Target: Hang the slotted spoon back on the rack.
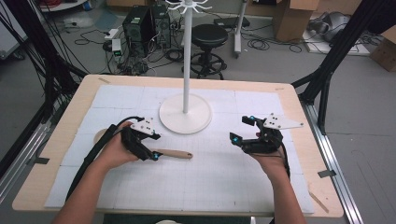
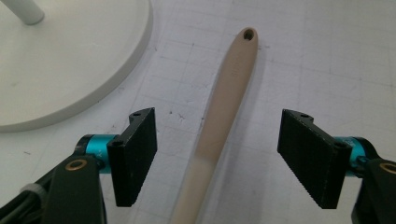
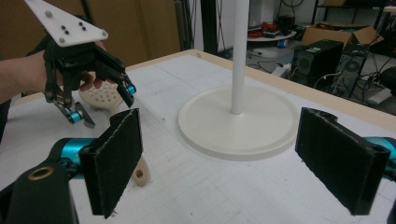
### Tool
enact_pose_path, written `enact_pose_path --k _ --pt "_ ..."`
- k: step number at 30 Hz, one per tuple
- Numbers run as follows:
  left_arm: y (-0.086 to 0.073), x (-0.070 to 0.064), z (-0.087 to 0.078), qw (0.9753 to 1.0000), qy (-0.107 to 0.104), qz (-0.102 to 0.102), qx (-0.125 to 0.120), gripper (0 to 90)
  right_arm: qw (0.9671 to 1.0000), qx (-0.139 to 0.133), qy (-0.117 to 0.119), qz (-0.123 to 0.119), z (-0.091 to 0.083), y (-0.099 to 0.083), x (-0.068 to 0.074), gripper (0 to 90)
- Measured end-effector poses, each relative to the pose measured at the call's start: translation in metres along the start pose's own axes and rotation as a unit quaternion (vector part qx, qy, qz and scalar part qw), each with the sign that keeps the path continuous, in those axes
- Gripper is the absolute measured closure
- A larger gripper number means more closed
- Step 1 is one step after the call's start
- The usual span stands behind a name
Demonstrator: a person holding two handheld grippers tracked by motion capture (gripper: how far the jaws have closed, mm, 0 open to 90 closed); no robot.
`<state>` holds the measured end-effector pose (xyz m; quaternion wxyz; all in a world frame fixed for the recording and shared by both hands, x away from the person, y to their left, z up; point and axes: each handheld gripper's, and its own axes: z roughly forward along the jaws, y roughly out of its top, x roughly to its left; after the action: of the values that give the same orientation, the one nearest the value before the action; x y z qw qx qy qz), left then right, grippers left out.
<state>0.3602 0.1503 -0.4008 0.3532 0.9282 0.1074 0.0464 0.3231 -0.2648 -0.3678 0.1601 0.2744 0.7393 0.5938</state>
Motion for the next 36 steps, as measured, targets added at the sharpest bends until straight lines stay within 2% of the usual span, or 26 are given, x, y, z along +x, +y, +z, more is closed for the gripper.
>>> enact_pose_path --k 2,3,4,6,7,8,12,14,16,17,18,20,22,23,24,26,27,28,29,31,36 --pt "0.001 0.001 0.003 1.0 -0.003 0.003 0.007 30.6 1.0 0.0 -0.001 -0.001 0.0 0.0 0.0 13.8" --pt "0.002 0.003 0.007 0.9997 -0.009 0.004 0.024 34.3 1.0 0.0 0.0 -0.001 0.0 0.0 0.0 13.8" --pt "0.002 0.003 0.007 0.9997 -0.009 0.004 0.024 35.2 1.0 0.0 0.0 -0.002 0.0 0.0 0.0 13.8" --pt "0.003 0.004 0.011 0.9991 -0.01 0.004 0.04 36.2 1.0 0.001 -0.002 -0.001 0.0 0.0 0.0 13.8" --pt "0.003 0.005 0.015 0.9982 -0.014 0.006 0.058 39.0 1.0 0.001 0.0 -0.001 0.0 0.0 0.0 13.9" --pt "0.003 0.005 0.015 0.9982 -0.014 0.006 0.058 39.8 1.0 0.001 0.0 -0.001 0.0 0.0 0.0 13.9" --pt "0.006 0.007 0.021 0.9953 -0.015 0.009 0.095 45.1 1.0 0.004 0.0 -0.003 0.001 -0.001 -0.001 14.0" --pt "0.007 0.008 0.023 0.9942 -0.02 0.008 0.105 48.8 1.0 0.007 -0.001 -0.005 0.002 -0.001 0.0 14.0" --pt "0.006 0.009 0.027 0.9916 -0.023 0.006 0.127 54.1 0.9999 0.01 0.0 -0.006 0.003 -0.001 0.0 14.1" --pt "0.006 0.009 0.027 0.9916 -0.023 0.006 0.127 55.9 0.9999 0.01 0.0 -0.006 0.003 -0.001 0.0 14.1" --pt "0.005 0.01 0.029 0.9902 -0.024 0.01 0.137 55.9 0.9999 0.01 -0.001 -0.006 0.003 -0.001 0.0 14.1" --pt "0.005 0.01 0.029 0.9904 -0.025 0.008 0.136 56.8 0.9999 0.011 0.0 -0.006 0.003 -0.001 0.0 14.1" --pt "0.006 0.011 0.029 0.9897 -0.027 0.01 0.141 57.8 0.9999 0.014 -0.001 -0.004 0.003 -0.002 0.0 14.1" --pt "0.009 0.011 0.03 0.9883 -0.026 0.012 0.15 58.8 0.9999 0.015 -0.002 -0.004 0.004 -0.002 0.001 14.2" --pt "0.009 0.011 0.03 0.9883 -0.026 0.012 0.15 59.6 0.9999 0.015 -0.002 -0.004 0.004 -0.002 0.001 14.2" --pt "0.012 0.012 0.032 0.9862 -0.026 0.011 0.163 60.6 0.9998 0.014 -0.003 -0.01 0.005 -0.002 0.0 14.3" --pt "0.016 0.012 0.033 0.9839 -0.027 0.012 0.176 61.9 0.9998 0.019 -0.003 -0.008 0.005 -0.002 0.001 14.3" --pt "0.016 0.012 0.033 0.9839 -0.027 0.012 0.176 62.5 0.9998 0.019 -0.003 -0.008 0.005 -0.002 0.001 14.3" --pt "0.017 0.012 0.034 0.9826 -0.026 0.016 0.183 62.5 0.9998 0.019 -0.003 -0.008 0.005 -0.002 0.002 14.4" --pt "0.019 0.011 0.035 0.9822 -0.025 0.021 0.185 67.6 0.9998 0.018 -0.005 -0.009 0.004 -0.002 0.002 14.4" --pt "0.019 0.01 0.034 0.9814 -0.029 0.036 0.186 72.6 0.9998 0.017 -0.005 -0.007 0.004 -0.002 0.001 14.5"
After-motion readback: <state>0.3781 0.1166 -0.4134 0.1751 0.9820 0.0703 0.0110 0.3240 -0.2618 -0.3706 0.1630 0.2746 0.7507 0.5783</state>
